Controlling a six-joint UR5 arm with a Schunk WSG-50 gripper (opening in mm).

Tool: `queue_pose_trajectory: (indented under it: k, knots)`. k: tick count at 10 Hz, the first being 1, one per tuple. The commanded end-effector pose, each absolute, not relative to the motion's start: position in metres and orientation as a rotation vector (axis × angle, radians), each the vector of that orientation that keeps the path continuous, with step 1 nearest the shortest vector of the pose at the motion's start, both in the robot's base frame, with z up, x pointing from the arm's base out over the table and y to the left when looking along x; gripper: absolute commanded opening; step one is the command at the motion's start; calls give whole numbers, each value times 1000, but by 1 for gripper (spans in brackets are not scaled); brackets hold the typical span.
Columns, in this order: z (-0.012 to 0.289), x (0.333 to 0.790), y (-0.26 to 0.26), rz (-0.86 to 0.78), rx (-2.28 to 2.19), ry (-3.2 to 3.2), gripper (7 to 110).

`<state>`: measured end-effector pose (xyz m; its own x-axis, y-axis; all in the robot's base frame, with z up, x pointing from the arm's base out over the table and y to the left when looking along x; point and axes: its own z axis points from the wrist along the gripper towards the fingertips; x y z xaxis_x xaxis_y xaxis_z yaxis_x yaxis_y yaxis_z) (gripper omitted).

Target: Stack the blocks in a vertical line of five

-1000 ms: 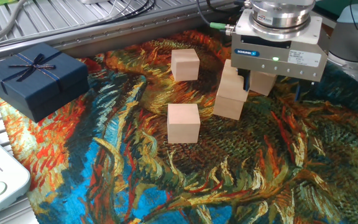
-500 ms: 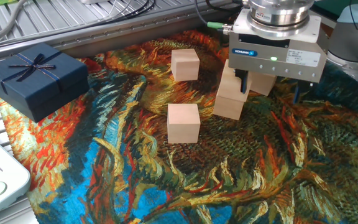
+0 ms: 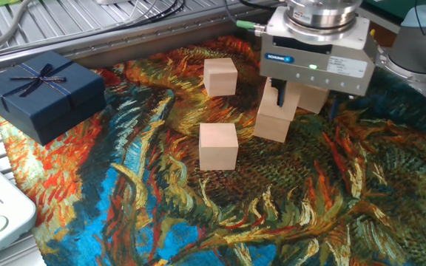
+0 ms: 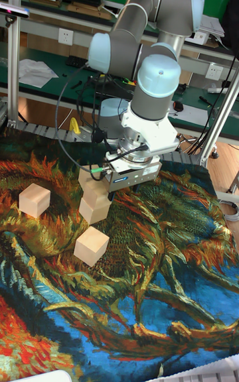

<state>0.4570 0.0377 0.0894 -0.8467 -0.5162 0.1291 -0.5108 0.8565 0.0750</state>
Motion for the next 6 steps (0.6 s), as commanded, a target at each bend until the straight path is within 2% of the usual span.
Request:
queue_pose_trajectory:
  k: [1,6]
  knots:
    - [91,464,23,-25,813,-2900,66]
    - [90,472,13,-15,825,-2911,66]
